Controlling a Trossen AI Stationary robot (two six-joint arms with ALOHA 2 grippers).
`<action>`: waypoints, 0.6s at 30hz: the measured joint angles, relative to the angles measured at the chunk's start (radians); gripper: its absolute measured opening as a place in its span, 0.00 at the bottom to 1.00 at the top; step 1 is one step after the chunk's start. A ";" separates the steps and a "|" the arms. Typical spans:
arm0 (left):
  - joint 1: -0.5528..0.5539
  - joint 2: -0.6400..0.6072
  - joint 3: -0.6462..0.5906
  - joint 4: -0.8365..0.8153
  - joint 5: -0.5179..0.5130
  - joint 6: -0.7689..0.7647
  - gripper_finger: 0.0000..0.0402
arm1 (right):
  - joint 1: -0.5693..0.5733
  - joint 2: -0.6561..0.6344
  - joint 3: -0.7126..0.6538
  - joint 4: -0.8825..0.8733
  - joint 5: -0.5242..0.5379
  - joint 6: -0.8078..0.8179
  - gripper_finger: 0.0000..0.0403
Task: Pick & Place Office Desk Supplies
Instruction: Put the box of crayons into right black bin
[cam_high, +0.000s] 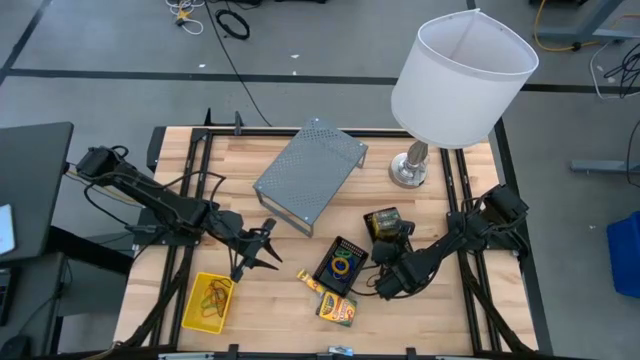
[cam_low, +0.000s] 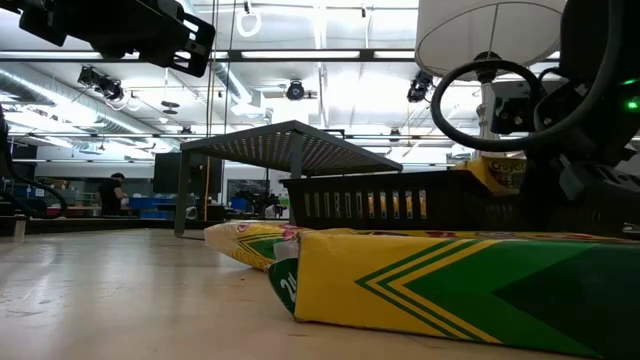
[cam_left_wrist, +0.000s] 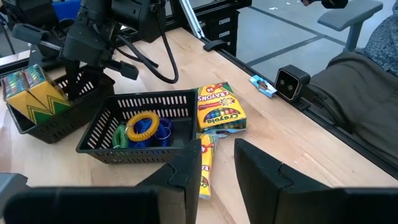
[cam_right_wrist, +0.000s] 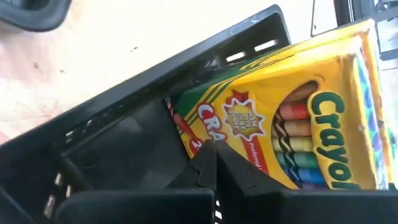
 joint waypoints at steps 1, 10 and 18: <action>0.000 0.000 0.000 0.000 0.000 -0.003 0.26 | 0.000 0.000 0.000 0.001 -0.002 -0.001 0.00; 0.000 0.000 0.000 0.000 0.000 -0.005 0.26 | 0.016 0.000 0.086 -0.100 -0.063 -0.013 0.00; 0.000 0.000 0.000 0.000 0.000 -0.004 0.26 | 0.020 0.000 0.141 -0.139 -0.044 -0.035 0.00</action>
